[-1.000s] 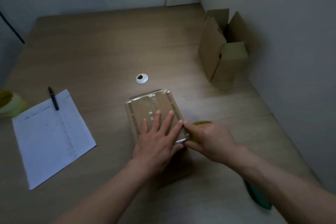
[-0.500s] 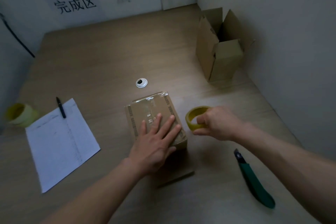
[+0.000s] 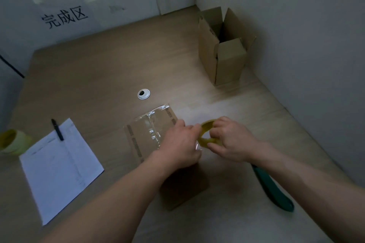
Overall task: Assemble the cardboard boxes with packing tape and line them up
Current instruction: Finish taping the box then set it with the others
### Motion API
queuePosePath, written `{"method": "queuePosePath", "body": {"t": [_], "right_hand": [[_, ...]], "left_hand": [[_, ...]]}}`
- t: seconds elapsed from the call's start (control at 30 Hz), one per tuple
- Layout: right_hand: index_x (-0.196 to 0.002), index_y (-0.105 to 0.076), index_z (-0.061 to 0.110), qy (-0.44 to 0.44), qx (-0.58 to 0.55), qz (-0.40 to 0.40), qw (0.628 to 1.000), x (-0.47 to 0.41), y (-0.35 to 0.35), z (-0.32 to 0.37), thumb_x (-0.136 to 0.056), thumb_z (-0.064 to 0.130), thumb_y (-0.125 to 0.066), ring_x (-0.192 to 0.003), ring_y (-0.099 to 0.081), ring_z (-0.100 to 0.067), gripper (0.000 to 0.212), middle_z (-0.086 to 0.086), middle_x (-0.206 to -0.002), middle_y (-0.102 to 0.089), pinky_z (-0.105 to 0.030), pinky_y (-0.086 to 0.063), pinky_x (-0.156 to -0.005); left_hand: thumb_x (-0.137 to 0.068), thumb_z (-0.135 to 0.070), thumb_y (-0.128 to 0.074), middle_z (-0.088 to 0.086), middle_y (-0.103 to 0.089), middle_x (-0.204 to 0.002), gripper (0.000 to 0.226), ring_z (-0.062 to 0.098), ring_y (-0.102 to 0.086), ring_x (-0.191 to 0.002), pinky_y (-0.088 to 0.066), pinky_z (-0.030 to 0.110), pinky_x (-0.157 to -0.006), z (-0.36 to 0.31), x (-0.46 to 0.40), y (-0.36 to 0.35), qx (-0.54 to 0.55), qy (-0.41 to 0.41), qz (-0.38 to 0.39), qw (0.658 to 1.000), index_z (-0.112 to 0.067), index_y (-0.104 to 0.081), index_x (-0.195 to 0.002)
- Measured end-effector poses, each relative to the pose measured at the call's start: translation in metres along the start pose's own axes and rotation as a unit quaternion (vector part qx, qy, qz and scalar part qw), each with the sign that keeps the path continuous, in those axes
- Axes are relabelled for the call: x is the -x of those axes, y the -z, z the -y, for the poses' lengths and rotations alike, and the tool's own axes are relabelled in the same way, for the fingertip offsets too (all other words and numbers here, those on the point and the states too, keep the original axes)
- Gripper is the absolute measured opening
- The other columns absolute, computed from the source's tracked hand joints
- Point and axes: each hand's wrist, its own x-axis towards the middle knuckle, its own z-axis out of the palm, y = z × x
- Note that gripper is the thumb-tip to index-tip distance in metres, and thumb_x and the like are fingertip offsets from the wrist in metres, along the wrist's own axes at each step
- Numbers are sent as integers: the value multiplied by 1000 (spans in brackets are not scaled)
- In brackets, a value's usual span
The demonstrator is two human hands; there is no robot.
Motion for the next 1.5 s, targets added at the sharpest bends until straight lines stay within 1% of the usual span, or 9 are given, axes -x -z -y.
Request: {"method": "queuePosePath", "body": {"t": [0.23, 0.4, 0.53, 0.67, 0.8, 0.93, 1.13, 1.3, 1.5], "right_hand": [[-87, -74, 17, 29, -10, -24, 999, 13, 6, 9, -78, 50, -48, -103, -53, -23, 43, -4, -94, -64, -39, -53, -84], [-79, -73, 15, 42, 46, -72, 995, 14, 5, 15, -81, 46, -62, -111, -54, -26, 32, -6, -97, -65, -40, -54, -86], [-95, -74, 16, 4, 10, -170, 985, 31, -2, 17, -79, 44, -72, -121, -52, -27, 32, -9, -118, -64, -41, -49, -98], [-117, -63, 15, -273, -47, -278, 920, 94, -26, -6, -77, 36, -76, -112, -53, -26, 47, -8, -118, -60, -38, -43, -95], [-123, -56, 17, -509, -49, -65, 857, 162, -69, -17, -81, 44, -70, -107, -57, -29, 52, -7, -117, -61, -37, -49, -83], [-124, -53, 23, -503, -80, -55, 859, 165, -81, -1, -89, 28, -53, -105, -60, -28, 36, -4, -120, -61, -35, -45, -75], [-142, -42, 18, -464, -41, -19, 885, 175, -86, 15, -75, 49, -73, -114, -55, -27, 80, -5, -123, -57, -36, -49, -89], [-131, -56, 19, -469, -56, -40, 880, 178, -78, 19, -80, 22, -65, -108, -62, -29, 52, -7, -123, -64, -36, -49, -83], [-113, -71, 24, -309, -233, -155, 909, 148, -56, 64, -83, 47, -55, -93, -65, -1, 41, 17, -105, -71, -14, -47, -79]], "left_hand": [[-77, -56, -65, -5, -67, -105, 47, 24, -58, -105, -37, 29, -73, -5, -16, 15, -7, 12, 94, 995, -44, -57, -121], [-76, -54, -71, -9, -60, -87, 28, 20, -63, -100, -38, 25, -70, -6, -24, 18, 17, 61, 137, 989, -44, -69, -103], [-77, -46, -74, -9, -69, -100, 29, 18, -62, -103, -46, 26, -77, -8, -22, 12, 48, 94, 114, 988, -41, -71, -105], [-75, -44, -77, -14, -68, -99, 30, 16, -62, -103, -38, 22, -72, -5, -16, 7, 110, 127, 93, 981, -40, -72, -105], [-74, -41, -80, -16, -67, -96, 31, 13, -62, -102, -39, 22, -73, -8, -16, 11, 148, 144, 86, 975, -40, -72, -103], [-70, -36, -82, -17, -63, -83, 28, 12, -63, -96, -42, 22, -72, -9, -18, 15, 162, 158, 94, 970, -41, -73, -96], [-71, -35, -83, -17, -61, -81, 24, 12, -61, -95, -44, 22, -74, -9, -16, 16, 165, 170, 87, 968, -39, -74, -93], [-70, -35, -83, -17, -62, -73, 22, 11, -63, -90, -46, 23, -73, -8, -16, 16, 179, 172, 88, 965, -39, -73, -90], [-67, -35, -86, -18, -61, -72, 19, 10, -63, -89, -49, 23, -77, -7, -19, 16, 204, 180, 83, 959, -40, -69, -74]]}}
